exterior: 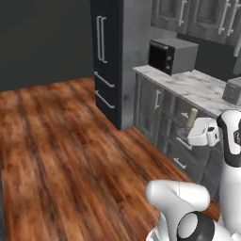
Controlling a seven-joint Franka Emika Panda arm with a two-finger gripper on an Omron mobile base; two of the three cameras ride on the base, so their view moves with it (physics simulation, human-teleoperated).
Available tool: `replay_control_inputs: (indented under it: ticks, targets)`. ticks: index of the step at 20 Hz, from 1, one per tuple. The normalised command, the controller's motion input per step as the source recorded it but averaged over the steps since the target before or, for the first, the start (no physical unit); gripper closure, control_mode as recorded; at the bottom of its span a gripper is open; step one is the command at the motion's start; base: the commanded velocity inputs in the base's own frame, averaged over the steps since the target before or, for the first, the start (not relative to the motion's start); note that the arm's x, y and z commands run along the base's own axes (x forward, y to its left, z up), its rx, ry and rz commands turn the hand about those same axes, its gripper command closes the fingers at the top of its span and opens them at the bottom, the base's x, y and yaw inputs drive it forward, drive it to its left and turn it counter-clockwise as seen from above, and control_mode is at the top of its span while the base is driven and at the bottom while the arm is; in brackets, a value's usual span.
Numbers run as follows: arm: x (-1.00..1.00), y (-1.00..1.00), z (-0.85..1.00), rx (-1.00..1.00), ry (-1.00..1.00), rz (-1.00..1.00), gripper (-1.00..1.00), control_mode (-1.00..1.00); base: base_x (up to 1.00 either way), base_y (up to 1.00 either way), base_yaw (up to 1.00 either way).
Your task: Pick the candle and candle from the dining table and place them in the open cabinet. Close the cabinet after placing the objects.
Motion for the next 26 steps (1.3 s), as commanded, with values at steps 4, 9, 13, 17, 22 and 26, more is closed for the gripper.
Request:
replay_control_inputs:
  ticks: [4,9,13,17,22,26]
  targets:
    - [0.00,0.00,0.00,0.00,0.00,0.00,1.00,1.00,0.00,-0.19,-0.31]
    - [0.00,0.00,0.00,0.00,0.00,0.00,1.00,1.00,0.00,-0.26,-0.30]
    - [0.00,0.00,0.00,0.00,0.00,0.00,1.00,1.00,0.00,-0.35,-0.31]
    - [0.00,0.00,0.00,0.00,0.00,0.00,1.00,1.00,0.00,-0.32,-0.32]
    - [0.00,0.00,0.00,0.00,0.00,0.00,1.00,1.00,0.00,-0.26,-0.33]
    - [0.00,0.00,0.00,0.00,0.00,0.00,1.00,1.00,0.00,-0.22,-0.33]
